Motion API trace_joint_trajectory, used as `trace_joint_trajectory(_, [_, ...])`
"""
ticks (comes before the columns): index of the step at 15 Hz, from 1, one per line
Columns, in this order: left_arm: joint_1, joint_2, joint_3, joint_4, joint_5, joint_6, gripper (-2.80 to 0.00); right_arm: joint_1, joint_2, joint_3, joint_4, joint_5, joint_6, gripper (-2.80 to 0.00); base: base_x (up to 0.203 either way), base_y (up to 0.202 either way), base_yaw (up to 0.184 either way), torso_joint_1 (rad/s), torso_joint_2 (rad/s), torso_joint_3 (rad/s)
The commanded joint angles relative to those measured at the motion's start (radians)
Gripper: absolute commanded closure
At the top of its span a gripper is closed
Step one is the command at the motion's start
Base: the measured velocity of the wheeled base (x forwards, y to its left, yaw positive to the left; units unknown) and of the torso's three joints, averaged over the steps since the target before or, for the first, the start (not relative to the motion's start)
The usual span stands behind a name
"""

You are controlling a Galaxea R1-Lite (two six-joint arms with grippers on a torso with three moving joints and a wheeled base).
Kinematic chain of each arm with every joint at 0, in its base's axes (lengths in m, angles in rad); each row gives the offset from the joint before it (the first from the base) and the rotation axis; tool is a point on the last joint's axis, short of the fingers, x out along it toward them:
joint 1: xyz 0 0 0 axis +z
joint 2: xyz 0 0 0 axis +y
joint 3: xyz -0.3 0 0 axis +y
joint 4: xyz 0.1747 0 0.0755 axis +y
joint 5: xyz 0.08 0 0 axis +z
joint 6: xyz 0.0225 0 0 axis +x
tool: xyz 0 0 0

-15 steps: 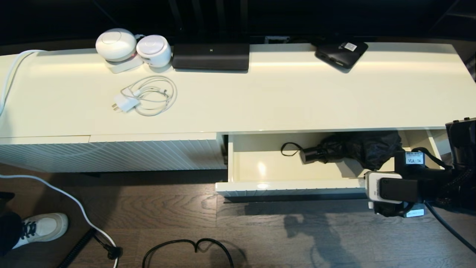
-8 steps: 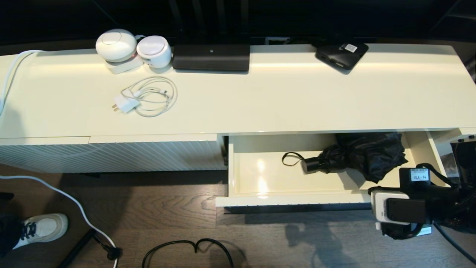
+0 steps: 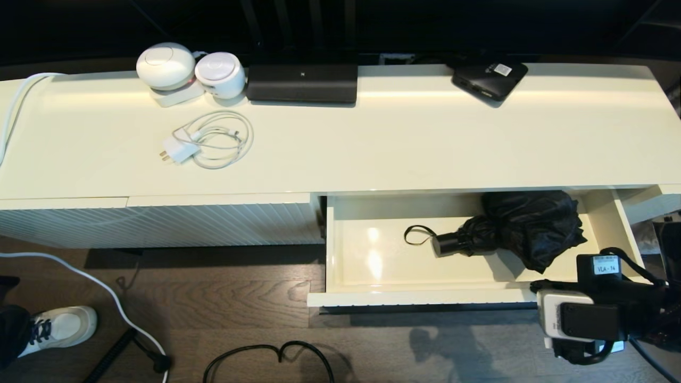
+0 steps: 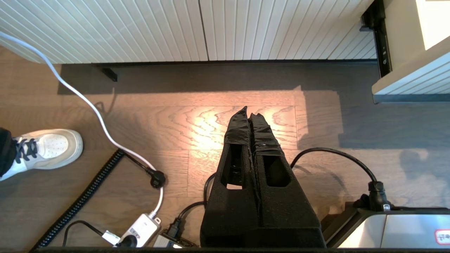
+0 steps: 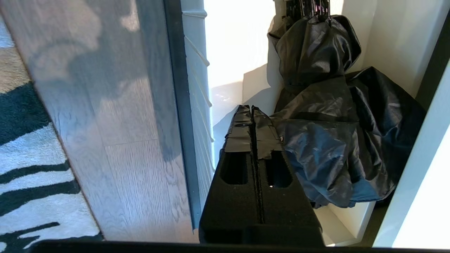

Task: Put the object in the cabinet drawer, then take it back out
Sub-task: Open the drawer

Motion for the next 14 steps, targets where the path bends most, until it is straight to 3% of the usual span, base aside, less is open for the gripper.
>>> trace_joint_trajectory(1, [0.0,-0.002,0.0,0.0,0.0,-0.001,0.0,0.008,-0.023,0.051,0.07,0.006,-0.007,0.0,0.0,0.0,0.0,0.0,0.0,0.0])
trace_joint_trajectory(11, [0.0,-0.002,-0.002,0.0,0.0,-0.001,0.0,0.008,-0.096,0.049,0.123,0.009,-0.005,0.0,0.0,0.0,0.0,0.002,0.0,-0.001])
trace_joint_trajectory(14, [0.0,-0.002,0.0,0.0,0.0,0.0,0.0,0.01,-0.154,0.014,0.124,0.044,-0.005,0.0,0.0,0.0,0.0,0.0,0.0,0.0])
